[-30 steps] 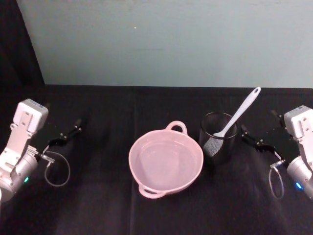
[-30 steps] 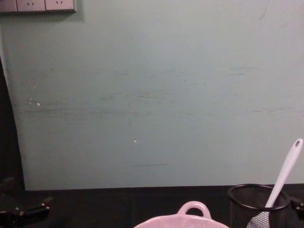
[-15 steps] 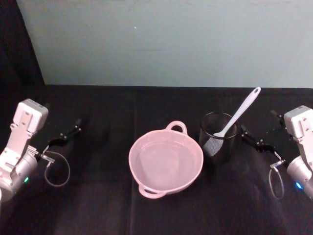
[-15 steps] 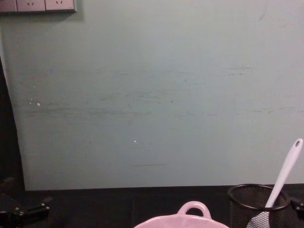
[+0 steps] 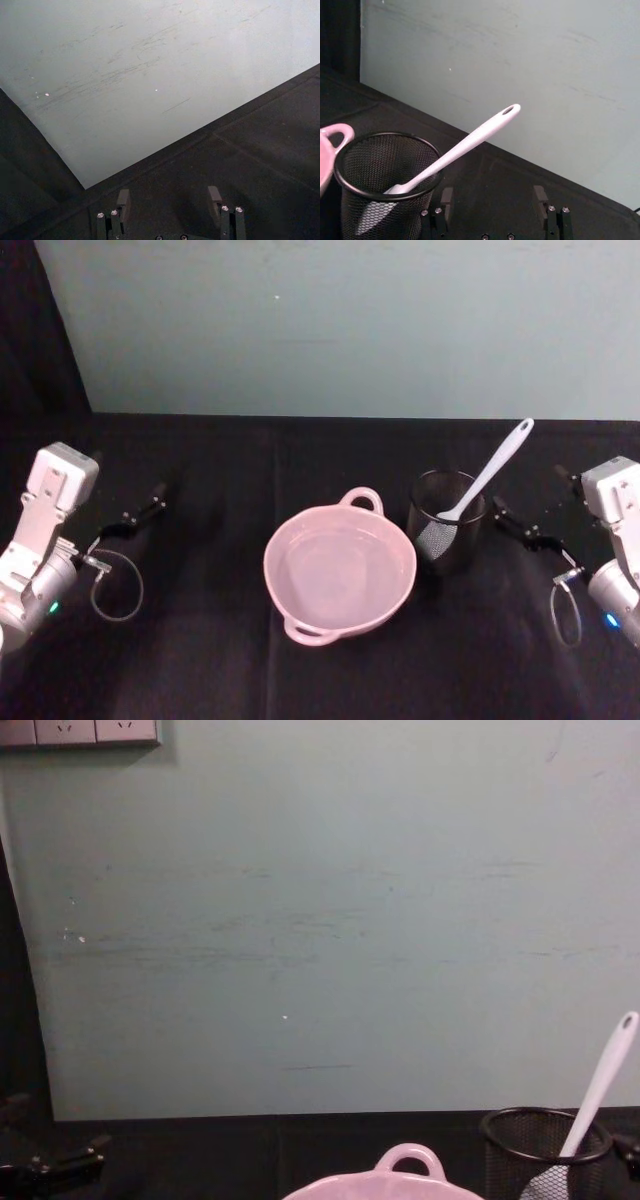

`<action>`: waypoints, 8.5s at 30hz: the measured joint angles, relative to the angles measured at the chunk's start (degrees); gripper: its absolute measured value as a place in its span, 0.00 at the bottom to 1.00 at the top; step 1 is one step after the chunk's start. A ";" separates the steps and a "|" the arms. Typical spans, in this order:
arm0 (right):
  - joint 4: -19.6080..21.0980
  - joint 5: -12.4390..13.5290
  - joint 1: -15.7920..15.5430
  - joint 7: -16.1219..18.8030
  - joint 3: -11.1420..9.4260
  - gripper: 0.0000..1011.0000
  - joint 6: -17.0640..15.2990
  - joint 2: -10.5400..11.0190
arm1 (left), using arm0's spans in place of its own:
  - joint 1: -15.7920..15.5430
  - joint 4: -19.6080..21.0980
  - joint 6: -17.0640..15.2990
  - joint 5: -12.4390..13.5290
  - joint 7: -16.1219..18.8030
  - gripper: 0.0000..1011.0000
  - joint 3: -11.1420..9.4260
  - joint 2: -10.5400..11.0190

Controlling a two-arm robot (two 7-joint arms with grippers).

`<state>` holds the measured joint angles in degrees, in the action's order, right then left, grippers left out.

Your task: Use the one hand to pick up the spoon and stir the clear water in the bowl.

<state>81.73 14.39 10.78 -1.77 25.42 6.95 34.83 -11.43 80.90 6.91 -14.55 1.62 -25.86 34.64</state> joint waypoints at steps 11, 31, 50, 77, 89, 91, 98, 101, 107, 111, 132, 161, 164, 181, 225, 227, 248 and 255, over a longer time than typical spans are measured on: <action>10.37 5.18 -9.83 -1.39 -7.31 0.99 1.27 2.61 | 0.00 0.00 0.00 0.00 0.00 0.99 0.00 0.00; 1.00 39.20 -4.59 22.39 -15.02 0.99 -7.16 -7.39 | 0.00 0.00 0.00 0.00 0.00 0.99 0.00 0.00; -12.14 49.98 6.43 33.19 -11.62 0.95 -15.28 -9.22 | 0.00 0.00 0.00 0.00 0.00 0.99 0.00 0.00; -11.02 49.23 7.59 31.74 -7.41 0.16 -12.12 -6.23 | 0.00 0.00 -0.01 0.00 0.00 0.99 0.00 0.00; -1.54 38.39 6.52 26.15 -5.67 0.12 -8.57 -1.83 | 0.00 0.00 0.00 0.00 0.00 0.99 0.00 0.00; -0.08 36.83 6.58 25.59 -5.45 0.12 -8.49 -1.19 | 0.00 0.00 -0.01 0.00 0.00 0.99 0.00 0.00; 6.68 31.22 7.95 23.95 -4.94 0.12 -9.90 1.57 | 0.00 0.00 -0.01 0.00 0.00 0.99 0.00 0.00; 9.48 29.56 8.70 23.92 -4.99 0.12 -11.29 2.71 | 0.00 0.00 -0.01 0.00 0.00 0.99 0.00 0.00; 12.34 27.46 10.08 24.16 -5.22 0.12 -13.77 3.91 | 0.00 0.00 0.00 0.00 0.00 0.99 0.00 0.00; 12.76 26.81 10.30 24.37 -5.63 0.12 -14.29 3.85 | 0.00 0.00 0.00 0.00 0.00 0.99 0.00 0.00; 12.58 26.99 10.27 24.50 -5.55 0.12 -14.27 3.81 | 0.00 0.00 -0.01 0.00 0.00 0.99 0.00 0.00; 6.75 19.32 14.71 32.82 3.92 0.12 -9.12 -6.18 | 0.00 0.00 -0.01 0.00 0.00 0.99 0.00 0.00; 5.58 18.54 14.60 33.92 4.43 0.12 -8.23 -6.46 | 0.00 0.00 -0.01 0.00 0.00 0.99 0.00 0.00; -0.32 17.64 14.01 37.62 7.24 0.12 -5.40 -11.72 | 0.00 0.00 0.00 0.00 0.00 0.99 0.00 0.00; 3.04 14.02 9.41 35.95 4.61 0.12 -4.31 -12.25 | 0.00 0.00 -0.01 0.00 0.00 0.99 0.00 0.00; 2.41 14.39 9.70 36.18 4.79 0.12 -4.12 -12.76 | 0.00 0.00 -0.01 0.00 0.00 0.99 0.00 0.00; -3.49 12.01 11.11 31.10 1.27 0.12 -0.73 -14.14 | 0.00 0.00 0.00 0.00 0.00 0.99 0.00 0.00; -0.69 11.22 9.01 30.78 0.04 0.12 -1.58 -12.64 | 0.00 0.00 -0.01 0.00 0.00 0.99 0.00 0.00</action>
<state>81.04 25.61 19.79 29.01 25.46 5.36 22.19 -11.43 80.90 6.90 -14.55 1.62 -25.86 34.65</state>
